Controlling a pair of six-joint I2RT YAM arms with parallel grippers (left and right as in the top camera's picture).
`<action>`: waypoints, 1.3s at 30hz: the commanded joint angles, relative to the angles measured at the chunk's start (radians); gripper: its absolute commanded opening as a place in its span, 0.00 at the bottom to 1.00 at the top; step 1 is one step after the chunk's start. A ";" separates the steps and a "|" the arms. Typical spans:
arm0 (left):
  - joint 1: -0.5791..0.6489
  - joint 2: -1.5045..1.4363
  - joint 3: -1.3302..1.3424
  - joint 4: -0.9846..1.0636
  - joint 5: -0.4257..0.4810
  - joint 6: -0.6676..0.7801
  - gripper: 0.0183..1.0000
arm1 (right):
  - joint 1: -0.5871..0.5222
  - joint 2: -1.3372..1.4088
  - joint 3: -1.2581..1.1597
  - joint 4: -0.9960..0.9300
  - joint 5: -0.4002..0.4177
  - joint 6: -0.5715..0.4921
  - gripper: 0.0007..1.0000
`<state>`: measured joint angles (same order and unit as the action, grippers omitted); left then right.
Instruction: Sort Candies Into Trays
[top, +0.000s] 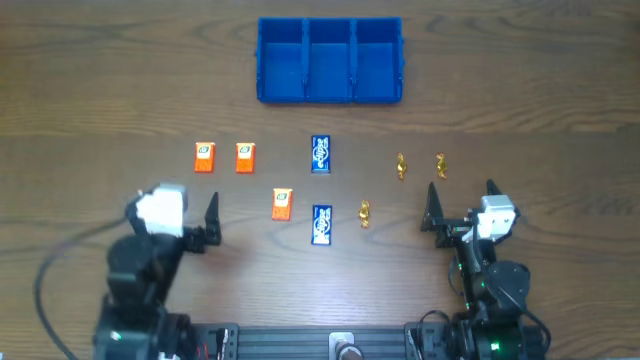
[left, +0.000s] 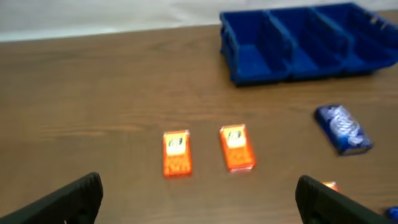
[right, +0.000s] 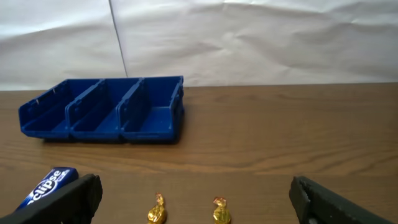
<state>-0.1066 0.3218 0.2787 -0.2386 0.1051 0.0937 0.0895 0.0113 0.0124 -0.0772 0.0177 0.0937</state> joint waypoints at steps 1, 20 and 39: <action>0.004 0.318 0.432 -0.143 0.024 -0.023 1.00 | 0.003 -0.008 -0.005 -0.003 -0.005 -0.010 1.00; 0.004 1.132 0.749 -0.465 -0.116 -0.113 0.99 | 0.003 -0.008 -0.005 -0.003 -0.005 -0.010 1.00; 0.049 1.426 0.749 -0.283 -0.079 -0.026 0.95 | 0.003 -0.008 -0.005 -0.003 -0.005 -0.010 1.00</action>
<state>-0.0612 1.7191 1.0168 -0.5400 0.0174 0.0391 0.0895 0.0101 0.0116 -0.0776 0.0174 0.0940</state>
